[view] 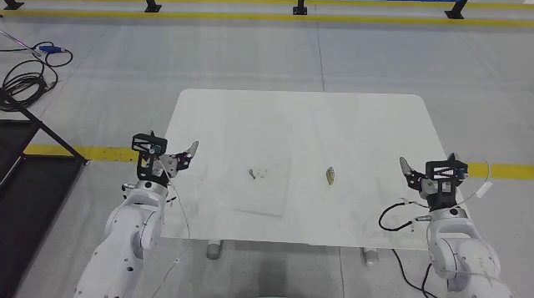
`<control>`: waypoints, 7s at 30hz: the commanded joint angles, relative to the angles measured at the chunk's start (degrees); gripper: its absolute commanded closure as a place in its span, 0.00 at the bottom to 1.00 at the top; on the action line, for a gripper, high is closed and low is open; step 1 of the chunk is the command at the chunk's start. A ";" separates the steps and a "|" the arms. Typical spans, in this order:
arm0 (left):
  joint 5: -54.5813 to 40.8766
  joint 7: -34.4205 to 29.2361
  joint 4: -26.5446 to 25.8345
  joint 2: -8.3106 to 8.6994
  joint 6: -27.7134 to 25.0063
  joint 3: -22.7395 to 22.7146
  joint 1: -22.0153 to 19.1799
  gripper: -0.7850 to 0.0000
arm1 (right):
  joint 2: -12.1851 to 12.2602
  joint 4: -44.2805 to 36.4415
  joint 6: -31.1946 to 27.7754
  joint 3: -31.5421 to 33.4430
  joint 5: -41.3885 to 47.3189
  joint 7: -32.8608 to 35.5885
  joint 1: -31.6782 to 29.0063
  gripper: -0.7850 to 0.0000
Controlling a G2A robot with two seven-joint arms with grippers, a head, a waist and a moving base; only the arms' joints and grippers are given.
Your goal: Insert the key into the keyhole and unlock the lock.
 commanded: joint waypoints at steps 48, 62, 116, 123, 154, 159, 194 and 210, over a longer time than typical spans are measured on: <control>-39.62 -60.64 16.15 -1.90 9.21 16.73 -31.57 0.00 | 0.00 0.00 0.00 0.00 0.00 0.00 0.00 0.00; -39.98 -64.23 14.71 -1.93 11.70 19.13 -30.86 0.00 | 0.00 0.00 0.00 0.00 0.00 0.00 0.00 0.00; -45.75 -68.78 25.73 -1.46 10.37 25.57 -37.94 0.58 | 0.00 0.00 0.00 0.00 0.00 0.00 0.00 0.00; -45.68 -68.08 27.47 -1.59 9.09 27.14 -39.37 0.63 | 0.00 0.00 0.00 0.00 0.00 0.00 0.00 0.00; -46.89 -67.54 29.41 -1.21 8.95 29.33 -40.89 0.92 | 0.00 0.00 0.00 0.00 0.00 0.00 0.00 0.00; -46.76 -67.01 30.13 -1.25 8.80 29.99 -41.27 0.92 | 0.00 0.00 0.00 0.00 0.00 0.00 0.00 0.00; -69.58 -61.64 16.73 2.19 0.48 9.82 -27.36 1.00 | 0.00 0.00 0.00 0.00 0.00 0.00 0.00 0.00; -96.53 -61.07 21.51 2.11 -15.20 5.29 -18.96 1.00 | 0.00 0.00 0.00 0.00 0.00 0.00 0.00 0.00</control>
